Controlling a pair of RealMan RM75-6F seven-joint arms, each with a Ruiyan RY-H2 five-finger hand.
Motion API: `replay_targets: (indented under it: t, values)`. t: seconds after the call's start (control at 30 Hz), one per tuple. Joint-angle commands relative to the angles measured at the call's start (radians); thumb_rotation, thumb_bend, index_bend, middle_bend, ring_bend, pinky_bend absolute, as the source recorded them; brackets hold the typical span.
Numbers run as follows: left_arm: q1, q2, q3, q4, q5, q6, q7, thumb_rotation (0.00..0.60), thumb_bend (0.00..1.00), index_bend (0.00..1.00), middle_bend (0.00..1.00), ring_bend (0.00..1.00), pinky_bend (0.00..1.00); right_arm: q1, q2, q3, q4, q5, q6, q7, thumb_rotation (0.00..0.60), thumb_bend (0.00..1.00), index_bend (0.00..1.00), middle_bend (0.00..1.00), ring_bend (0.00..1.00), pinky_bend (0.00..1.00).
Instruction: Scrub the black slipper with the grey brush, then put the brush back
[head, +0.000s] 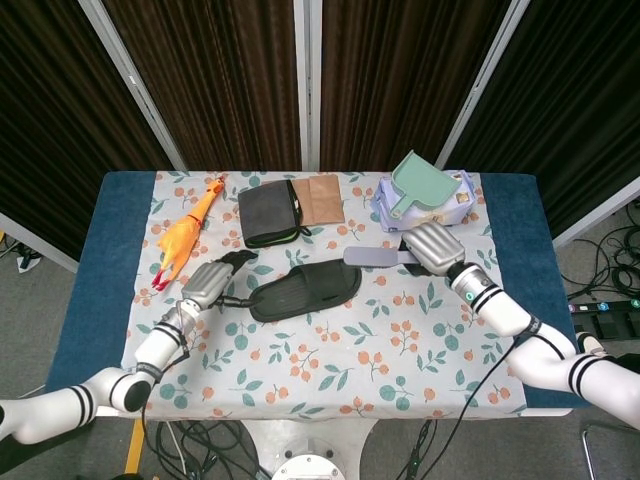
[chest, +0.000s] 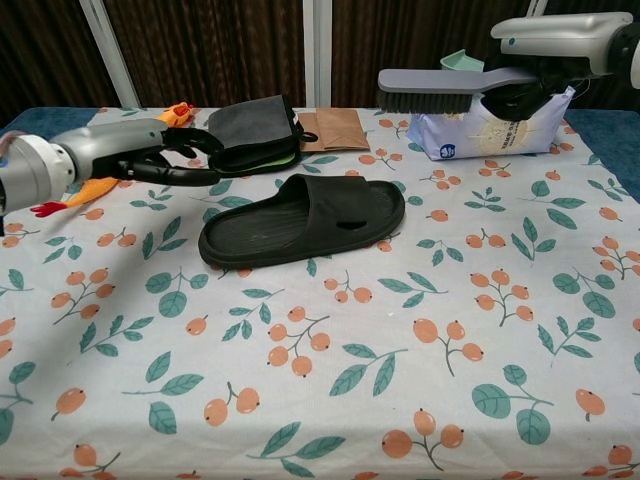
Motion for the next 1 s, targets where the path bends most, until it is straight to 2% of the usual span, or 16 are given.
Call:
replay_targets:
  t: [0.03,0.1,0.13,0.2,0.27,0.7,0.83,0.93,1.0]
  values:
    - [-0.023,-0.046,0.002,0.027,-0.037,-0.007,0.040,0.189,0.06,0.15,0.18,0.13,0.26,0.003,-0.007,-0.001,0.005,0.001,0.002,0.001,0.600,0.65,1.00,1.00,1.00,1.00]
    - [-0.032,-0.065,0.013,0.038,-0.029,0.000,0.064,0.279,0.06,0.15,0.18,0.13,0.26,0.004,-0.014,-0.004,0.012,0.001,0.002,0.001,0.600,0.65,1.00,1.00,1.00,1.00]
    - [-0.036,-0.073,0.018,0.044,-0.025,0.003,0.074,0.347,0.06,0.15,0.18,0.13,0.26,0.004,-0.018,-0.006,0.015,0.002,0.003,0.002,0.600,0.65,1.00,1.00,1.00,1.00]
    - [-0.045,-0.091,0.025,0.056,-0.023,0.001,0.088,0.427,0.06,0.15,0.17,0.13,0.26,0.003,-0.028,-0.007,0.024,0.006,0.005,0.006,0.600,0.65,1.00,1.00,1.00,1.00]
    - [-0.054,-0.108,0.026,0.069,-0.028,-0.006,0.092,0.471,0.06,0.15,0.17,0.13,0.26,0.003,-0.040,-0.010,0.034,0.007,0.005,0.008,0.600,0.65,1.00,1.00,1.00,1.00]
    - [-0.102,-0.211,0.020,0.185,-0.059,-0.038,0.101,0.477,0.06,0.15,0.17,0.13,0.26,0.023,-0.156,-0.021,0.118,0.000,0.017,-0.020,0.600,0.65,1.00,1.00,1.00,1.00]
    - [-0.108,-0.244,0.028,0.235,-0.046,-0.026,0.109,0.532,0.06,0.18,0.20,0.15,0.31,0.029,-0.213,-0.029,0.169,-0.007,0.023,-0.020,0.600,0.65,1.00,1.00,1.00,1.00]
    - [-0.106,-0.268,0.030,0.270,-0.025,-0.006,0.095,0.590,0.06,0.26,0.27,0.22,0.39,0.033,-0.256,-0.037,0.211,-0.017,0.029,-0.016,0.600,0.65,1.00,1.00,1.00,1.00]
    - [-0.106,-0.271,0.033,0.281,-0.011,-0.006,0.080,0.600,0.06,0.29,0.31,0.25,0.42,0.038,-0.283,-0.044,0.240,-0.028,0.032,-0.018,0.600,0.65,1.00,1.00,1.00,1.00]
